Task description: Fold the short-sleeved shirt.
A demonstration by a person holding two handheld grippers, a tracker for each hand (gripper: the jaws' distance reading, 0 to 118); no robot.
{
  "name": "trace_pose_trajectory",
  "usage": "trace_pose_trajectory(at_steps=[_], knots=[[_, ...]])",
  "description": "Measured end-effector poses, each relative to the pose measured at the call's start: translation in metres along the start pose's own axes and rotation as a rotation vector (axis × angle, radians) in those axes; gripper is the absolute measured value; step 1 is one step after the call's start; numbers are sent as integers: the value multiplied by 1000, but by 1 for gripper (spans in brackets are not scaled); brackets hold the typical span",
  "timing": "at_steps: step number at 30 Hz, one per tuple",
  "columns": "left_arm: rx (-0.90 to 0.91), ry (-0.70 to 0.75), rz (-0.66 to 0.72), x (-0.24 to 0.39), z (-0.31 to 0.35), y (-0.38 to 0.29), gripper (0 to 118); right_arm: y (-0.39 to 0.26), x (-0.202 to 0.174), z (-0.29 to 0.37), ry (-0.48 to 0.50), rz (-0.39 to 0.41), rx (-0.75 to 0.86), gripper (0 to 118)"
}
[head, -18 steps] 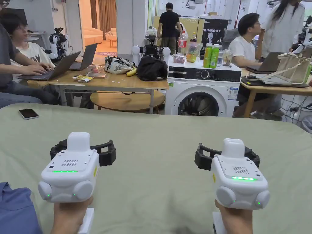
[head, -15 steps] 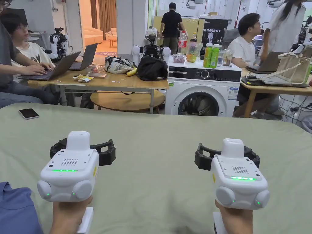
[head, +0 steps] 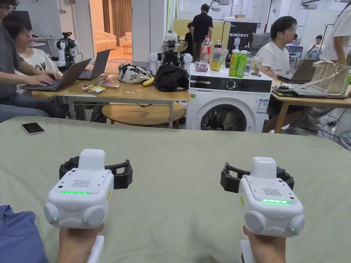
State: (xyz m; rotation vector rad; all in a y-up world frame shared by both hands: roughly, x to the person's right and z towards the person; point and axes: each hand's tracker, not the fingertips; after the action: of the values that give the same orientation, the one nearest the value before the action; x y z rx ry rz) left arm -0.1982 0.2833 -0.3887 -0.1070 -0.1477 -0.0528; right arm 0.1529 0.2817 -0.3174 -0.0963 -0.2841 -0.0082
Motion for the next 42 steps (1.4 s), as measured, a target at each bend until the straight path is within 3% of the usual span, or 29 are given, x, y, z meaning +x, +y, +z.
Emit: trace_pose_trajectory(at_steps=[7, 14, 42], knots=[[0, -2, -11, 3, 2, -2, 117, 0, -1, 0, 26, 7, -12, 118], [3, 2, 1, 1, 5, -1, 117, -8, 1, 3, -15, -34, -21, 118], [-8, -14, 4, 7, 14, -5, 117, -8, -4, 13, -19, 35, -38, 118]])
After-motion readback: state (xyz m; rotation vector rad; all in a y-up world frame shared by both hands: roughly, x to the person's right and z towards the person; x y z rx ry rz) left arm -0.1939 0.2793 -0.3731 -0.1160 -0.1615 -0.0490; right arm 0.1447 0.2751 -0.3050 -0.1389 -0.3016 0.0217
